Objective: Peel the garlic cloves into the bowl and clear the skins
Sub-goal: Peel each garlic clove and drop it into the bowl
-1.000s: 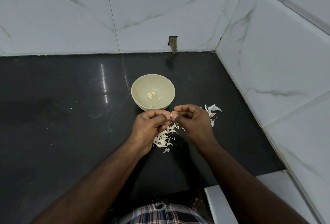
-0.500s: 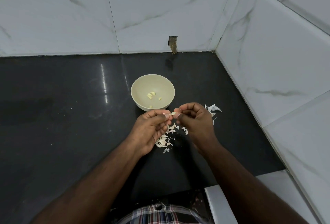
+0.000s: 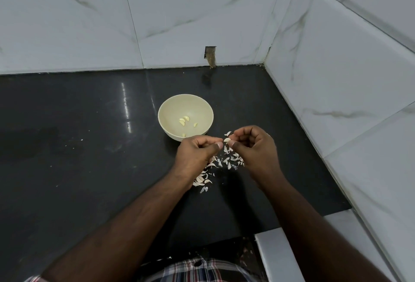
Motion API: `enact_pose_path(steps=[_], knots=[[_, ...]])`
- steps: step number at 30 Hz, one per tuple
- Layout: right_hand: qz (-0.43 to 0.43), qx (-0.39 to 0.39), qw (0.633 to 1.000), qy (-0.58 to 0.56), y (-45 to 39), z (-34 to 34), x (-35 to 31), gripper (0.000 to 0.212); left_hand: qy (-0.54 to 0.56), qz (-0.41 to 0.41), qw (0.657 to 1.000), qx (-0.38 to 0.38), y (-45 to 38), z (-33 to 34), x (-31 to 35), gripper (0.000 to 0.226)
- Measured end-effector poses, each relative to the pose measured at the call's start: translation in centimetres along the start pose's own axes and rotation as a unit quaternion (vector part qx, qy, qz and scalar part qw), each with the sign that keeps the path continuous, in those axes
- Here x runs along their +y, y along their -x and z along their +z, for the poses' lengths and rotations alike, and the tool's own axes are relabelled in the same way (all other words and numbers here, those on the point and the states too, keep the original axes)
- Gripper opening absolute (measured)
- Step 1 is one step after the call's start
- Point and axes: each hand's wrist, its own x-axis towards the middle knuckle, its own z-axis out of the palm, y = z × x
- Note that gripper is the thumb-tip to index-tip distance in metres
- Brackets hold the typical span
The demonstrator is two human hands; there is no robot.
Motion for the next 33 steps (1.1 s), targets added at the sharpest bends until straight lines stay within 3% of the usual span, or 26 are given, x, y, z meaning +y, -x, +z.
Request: enact_pose_path(steps=[5, 12, 21, 33], knots=[[-0.008, -0.010, 0.999, 0.048, 0.1, 0.1, 0.1, 0.022, 0.032, -0.004, 0.999, -0.022, 0.1, 0.2, 0.3, 0.026], [-0.008, -0.033, 0.999, 0.042, 0.6, 0.7, -0.4, 0.026, 0.054, 0.012, 0.998, -0.032, 0.6, -0.5, 0.3, 0.011], [0.135, -0.082, 0.976, -0.148, 0.8, 1.4, -1.2, 0.025, 0.132, -0.048, 0.987, -0.072, 1.2, -1.4, 0.2, 0.011], [0.314, -0.136, 0.898, -0.276, 0.7, 1.2, -1.7, 0.029, 0.030, 0.051, 0.997, -0.058, 1.4, -2.2, -0.1, 0.024]])
